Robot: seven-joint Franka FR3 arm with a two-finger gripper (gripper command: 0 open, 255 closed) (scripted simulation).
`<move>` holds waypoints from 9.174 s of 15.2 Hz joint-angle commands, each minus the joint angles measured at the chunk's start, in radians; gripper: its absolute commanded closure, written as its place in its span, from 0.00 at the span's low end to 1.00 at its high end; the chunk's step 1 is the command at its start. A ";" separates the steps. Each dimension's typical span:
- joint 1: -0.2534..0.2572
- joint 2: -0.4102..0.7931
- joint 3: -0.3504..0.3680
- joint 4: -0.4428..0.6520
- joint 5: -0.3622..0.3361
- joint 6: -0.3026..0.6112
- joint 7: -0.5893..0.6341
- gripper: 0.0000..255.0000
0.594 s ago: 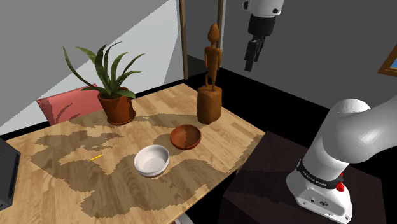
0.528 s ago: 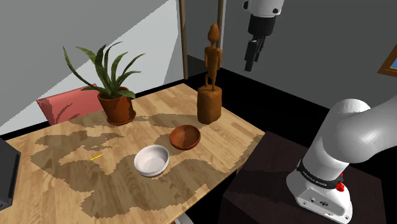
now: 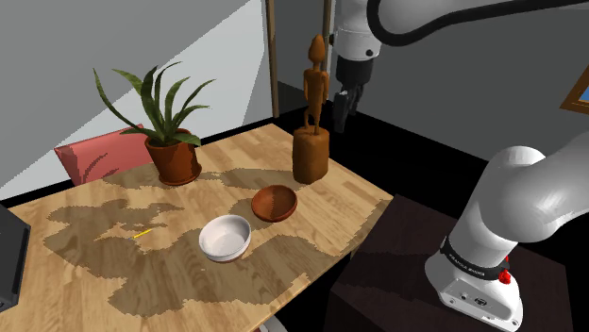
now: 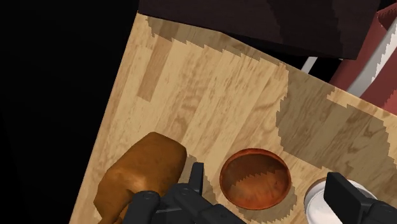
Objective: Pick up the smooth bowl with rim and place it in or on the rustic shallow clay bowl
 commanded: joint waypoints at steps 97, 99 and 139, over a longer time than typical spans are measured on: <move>0.215 1.148 0.293 0.725 -0.380 0.234 0.649 1.00; 0.171 1.093 0.293 0.648 -0.364 0.266 0.615 1.00; 0.003 1.004 0.220 0.304 -0.387 0.562 0.486 0.00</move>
